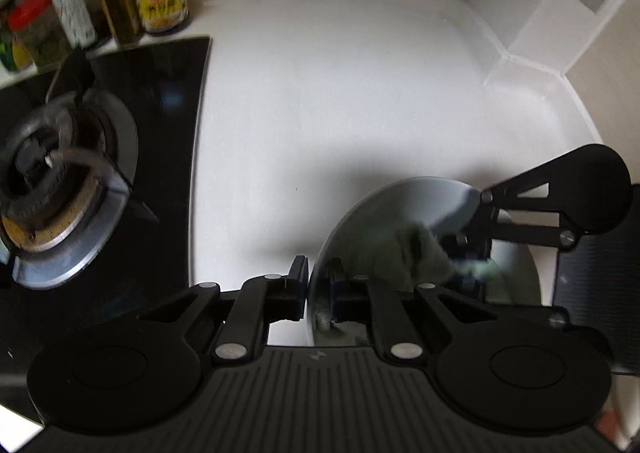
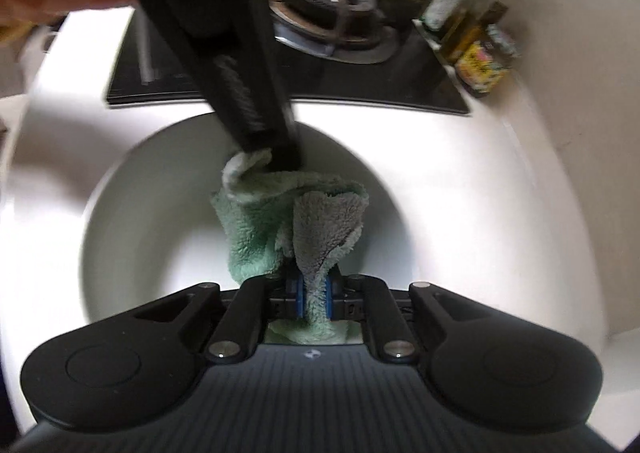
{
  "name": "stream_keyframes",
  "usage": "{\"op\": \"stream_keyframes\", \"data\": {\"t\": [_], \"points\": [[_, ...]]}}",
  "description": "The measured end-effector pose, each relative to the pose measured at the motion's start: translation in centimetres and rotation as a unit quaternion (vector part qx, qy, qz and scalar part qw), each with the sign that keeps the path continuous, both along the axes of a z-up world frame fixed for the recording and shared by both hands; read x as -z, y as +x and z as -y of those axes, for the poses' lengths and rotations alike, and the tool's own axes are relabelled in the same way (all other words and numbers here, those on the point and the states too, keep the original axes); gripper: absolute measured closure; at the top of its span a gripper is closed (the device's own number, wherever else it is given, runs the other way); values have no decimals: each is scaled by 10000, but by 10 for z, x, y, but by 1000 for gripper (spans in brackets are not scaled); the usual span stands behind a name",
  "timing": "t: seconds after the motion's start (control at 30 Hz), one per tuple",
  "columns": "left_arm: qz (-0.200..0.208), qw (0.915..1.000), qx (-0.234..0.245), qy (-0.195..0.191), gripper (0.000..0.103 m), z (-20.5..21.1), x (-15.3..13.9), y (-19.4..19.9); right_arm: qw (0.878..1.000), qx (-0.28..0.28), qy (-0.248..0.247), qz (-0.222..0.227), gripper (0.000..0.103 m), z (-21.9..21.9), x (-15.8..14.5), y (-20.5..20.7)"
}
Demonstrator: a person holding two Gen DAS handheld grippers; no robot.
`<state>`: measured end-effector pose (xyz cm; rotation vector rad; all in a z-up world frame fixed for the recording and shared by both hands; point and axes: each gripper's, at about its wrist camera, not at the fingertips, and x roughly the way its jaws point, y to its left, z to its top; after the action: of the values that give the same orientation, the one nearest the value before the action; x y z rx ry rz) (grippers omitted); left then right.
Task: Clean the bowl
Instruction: 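Scrub the bowl bottom with the towel while the left gripper holds the rim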
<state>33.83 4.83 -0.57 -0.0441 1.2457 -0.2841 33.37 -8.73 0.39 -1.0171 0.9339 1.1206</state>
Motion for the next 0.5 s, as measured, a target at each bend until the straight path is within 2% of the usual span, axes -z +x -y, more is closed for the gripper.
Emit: {"op": "stream_keyframes", "data": {"t": [0.1, 0.2, 0.27, 0.37, 0.4, 0.5], "points": [[119, 9999, 22, 98, 89, 6, -1, -1, 9985, -20, 11, -542, 94, 2, -8, -4], [168, 9998, 25, 139, 87, 11, -1, 1, 9919, 31, 66, -1265, 94, 2, -9, -2], [214, 9996, 54, 183, 85, 14, -2, 1, 9889, 78, 124, -1477, 94, 5, -11, -3], [244, 9994, 91, 215, 82, 16, -2, 4, 9768, 319, 458, -2069, 93, 18, -21, 2], [244, 9994, 101, 214, 82, 17, -1, 5, 9670, 390, 697, -2418, 93, 29, -30, 4], [257, 9993, 160, 233, 82, 19, -1, 7, 9614, 529, 1003, -2509, 94, 48, -49, 5]]}}
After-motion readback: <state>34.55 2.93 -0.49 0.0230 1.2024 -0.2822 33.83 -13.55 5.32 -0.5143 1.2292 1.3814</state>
